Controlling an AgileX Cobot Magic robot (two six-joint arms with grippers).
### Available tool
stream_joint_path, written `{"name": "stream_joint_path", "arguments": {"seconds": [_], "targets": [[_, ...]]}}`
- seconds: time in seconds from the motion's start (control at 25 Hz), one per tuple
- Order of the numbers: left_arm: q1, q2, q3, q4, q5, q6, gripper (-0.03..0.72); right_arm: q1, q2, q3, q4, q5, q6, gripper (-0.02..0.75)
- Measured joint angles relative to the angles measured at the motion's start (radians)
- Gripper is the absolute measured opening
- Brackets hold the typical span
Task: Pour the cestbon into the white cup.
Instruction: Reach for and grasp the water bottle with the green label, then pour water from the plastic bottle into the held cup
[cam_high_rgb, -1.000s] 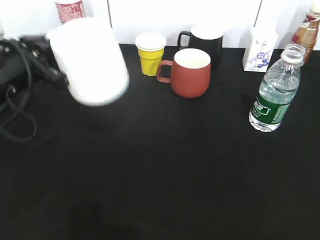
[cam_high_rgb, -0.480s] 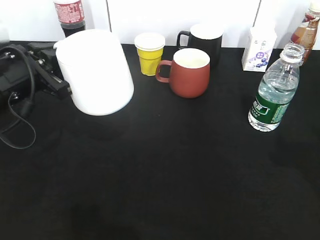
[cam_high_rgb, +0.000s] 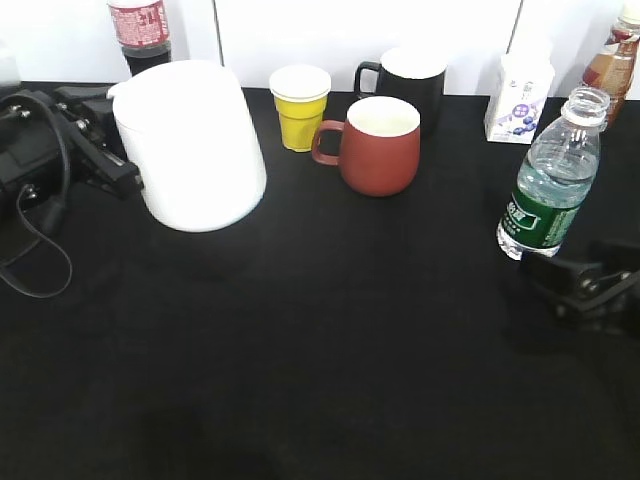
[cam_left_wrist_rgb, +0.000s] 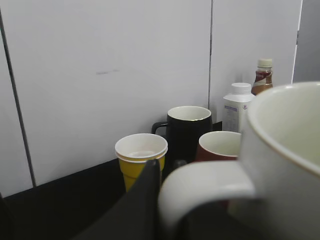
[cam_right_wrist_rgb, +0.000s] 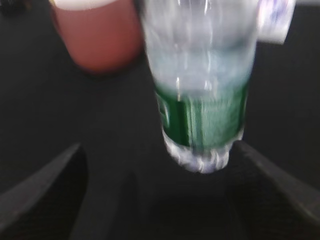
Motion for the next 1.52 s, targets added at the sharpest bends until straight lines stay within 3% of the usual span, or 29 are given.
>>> {"name": "stream_joint_path", "arguments": {"seconds": [0.12, 0.44, 0.56, 0.76, 1.0, 1.08, 1.16, 1.28, 1.44, 1.52], "targets": [[0.0, 0.0, 0.0, 0.0, 0.0, 0.0, 0.048, 0.0, 0.145, -0.011, 0.113, -0.137, -0.075, 0.671], [0.0, 0.0, 0.0, 0.0, 0.0, 0.0, 0.051, 0.0, 0.285, -0.226, 0.072, -0.149, -0.085, 0.664], [0.0, 0.0, 0.0, 0.0, 0.001, 0.0, 0.051, 0.0, 0.299, -0.294, 0.072, -0.149, -0.086, 0.636], [0.0, 0.0, 0.0, 0.0, 0.015, 0.0, 0.055, 0.0, 0.299, -0.303, 0.074, -0.149, -0.079, 0.479], [0.0, 0.0, 0.0, 0.045, 0.015, 0.0, 0.06, 0.0, 0.299, -0.304, 0.073, -0.149, -0.078, 0.479], [-0.049, 0.0, 0.0, 0.087, 0.033, 0.0, 0.06, -0.001, 0.278, -0.305, -0.017, -0.128, -0.121, 0.479], [-0.148, 0.0, -0.016, 0.096, 0.1, 0.0, 0.06, 0.0, 0.19, -0.305, -0.157, -0.106, -0.202, 0.479], [-0.273, 0.01, -0.076, 0.098, 0.13, 0.0, 0.06, 0.001, 0.01, -0.305, -0.2, -0.107, -0.239, 0.479], [-0.398, 0.097, -0.167, 0.051, 0.131, -0.001, 0.06, 0.002, -0.161, -0.355, -0.38, 0.023, -0.36, 0.479], [-0.444, 0.126, -0.229, 0.013, 0.135, -0.001, 0.06, 0.002, -0.197, -0.374, -0.398, 0.041, -0.445, 0.479]]}}
